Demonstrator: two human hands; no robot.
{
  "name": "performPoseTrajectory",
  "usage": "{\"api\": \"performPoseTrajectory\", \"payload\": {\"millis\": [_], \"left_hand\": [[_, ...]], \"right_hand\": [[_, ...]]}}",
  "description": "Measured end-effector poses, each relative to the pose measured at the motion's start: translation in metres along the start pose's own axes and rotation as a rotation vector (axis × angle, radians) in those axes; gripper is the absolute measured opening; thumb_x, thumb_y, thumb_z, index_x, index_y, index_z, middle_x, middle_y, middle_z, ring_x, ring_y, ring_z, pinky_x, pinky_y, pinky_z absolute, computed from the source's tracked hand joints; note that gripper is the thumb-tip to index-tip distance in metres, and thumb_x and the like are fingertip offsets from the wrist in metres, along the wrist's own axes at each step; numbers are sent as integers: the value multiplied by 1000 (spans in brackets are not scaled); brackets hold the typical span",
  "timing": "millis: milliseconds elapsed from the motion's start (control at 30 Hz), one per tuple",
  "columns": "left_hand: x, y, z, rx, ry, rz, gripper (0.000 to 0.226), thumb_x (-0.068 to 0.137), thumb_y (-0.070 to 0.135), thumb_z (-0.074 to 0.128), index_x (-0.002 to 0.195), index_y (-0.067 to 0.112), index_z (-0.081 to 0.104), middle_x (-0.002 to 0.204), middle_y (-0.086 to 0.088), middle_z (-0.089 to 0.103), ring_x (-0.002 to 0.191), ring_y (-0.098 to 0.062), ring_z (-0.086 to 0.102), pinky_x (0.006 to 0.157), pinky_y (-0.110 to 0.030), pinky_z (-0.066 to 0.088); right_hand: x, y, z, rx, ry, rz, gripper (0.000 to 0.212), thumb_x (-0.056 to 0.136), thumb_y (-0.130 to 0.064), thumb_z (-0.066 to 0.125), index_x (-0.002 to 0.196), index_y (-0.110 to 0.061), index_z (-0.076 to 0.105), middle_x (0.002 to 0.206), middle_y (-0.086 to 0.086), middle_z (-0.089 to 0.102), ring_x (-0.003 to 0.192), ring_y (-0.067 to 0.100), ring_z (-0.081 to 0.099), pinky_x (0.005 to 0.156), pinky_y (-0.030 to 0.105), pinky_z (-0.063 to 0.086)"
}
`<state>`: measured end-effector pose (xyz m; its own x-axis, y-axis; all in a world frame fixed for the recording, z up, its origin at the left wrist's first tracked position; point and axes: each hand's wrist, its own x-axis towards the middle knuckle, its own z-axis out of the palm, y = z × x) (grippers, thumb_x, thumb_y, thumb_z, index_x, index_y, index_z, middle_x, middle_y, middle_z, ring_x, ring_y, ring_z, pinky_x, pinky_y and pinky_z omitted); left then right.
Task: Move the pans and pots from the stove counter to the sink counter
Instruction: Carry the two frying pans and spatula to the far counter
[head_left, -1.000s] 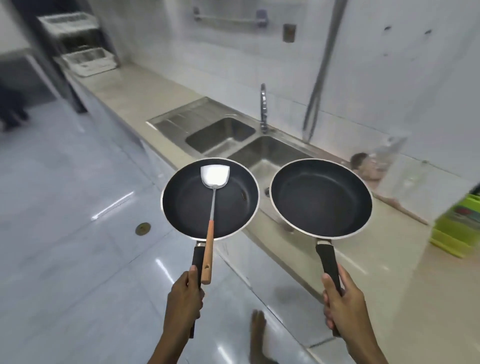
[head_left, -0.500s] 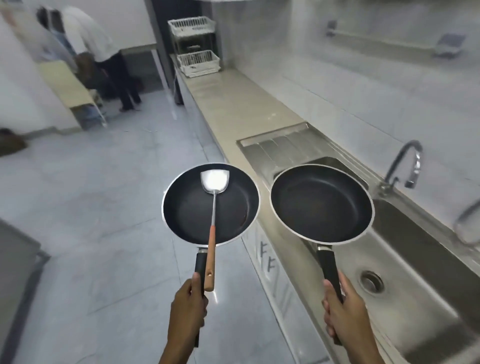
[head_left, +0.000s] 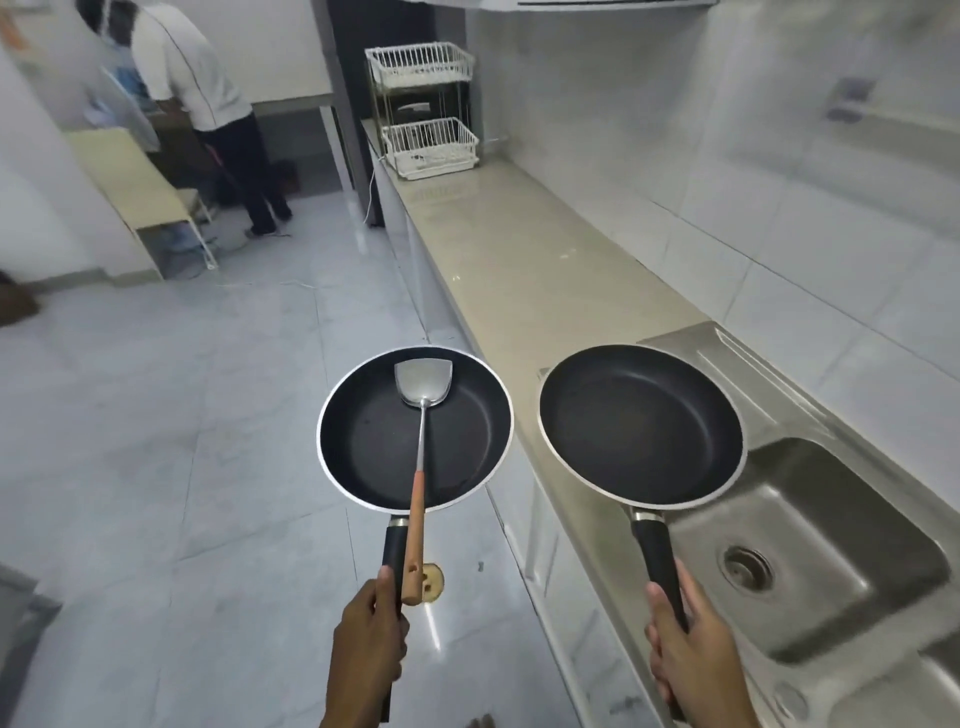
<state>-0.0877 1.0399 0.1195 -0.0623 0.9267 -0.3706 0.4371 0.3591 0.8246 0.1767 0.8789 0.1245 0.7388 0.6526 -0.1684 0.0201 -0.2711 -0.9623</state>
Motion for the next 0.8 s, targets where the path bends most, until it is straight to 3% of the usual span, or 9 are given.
{"api": "performPoseTrajectory", "payload": {"millis": [333,433,567,800], "left_hand": [[248,116,35,125,-111,80,56,103,54,34,78,13,63,53,-2,55,46,-18,50,39,-27,39],[331,153,63,138,-185,126,53,102,52,36,77,14,62,49,3,50,42,-15,44,39,-28,37],[436,216,104,185,-259,180,53,103,52,36,78,14,63,50,2,51,41,-14,45,39,-27,37],[577,321,170,291,-412,256,54,105,50,34,81,11,64,57,-6,57,47,-19,50,39,-25,38]], "right_hand": [[179,-57,135,-1,115,93,43,100,-27,58,137,-49,52,52,2,48,34,19,38,38,26,39],[249,-67,174,20,166,94,43,100,-30,58,137,-50,51,52,1,50,36,20,40,38,28,40],[338,-88,225,67,264,88,43,100,-32,58,128,-63,51,52,-1,49,37,19,40,39,30,41],[453,-131,294,92,420,156,41,101,-29,58,134,-52,52,51,0,52,36,20,39,37,28,40]]}}
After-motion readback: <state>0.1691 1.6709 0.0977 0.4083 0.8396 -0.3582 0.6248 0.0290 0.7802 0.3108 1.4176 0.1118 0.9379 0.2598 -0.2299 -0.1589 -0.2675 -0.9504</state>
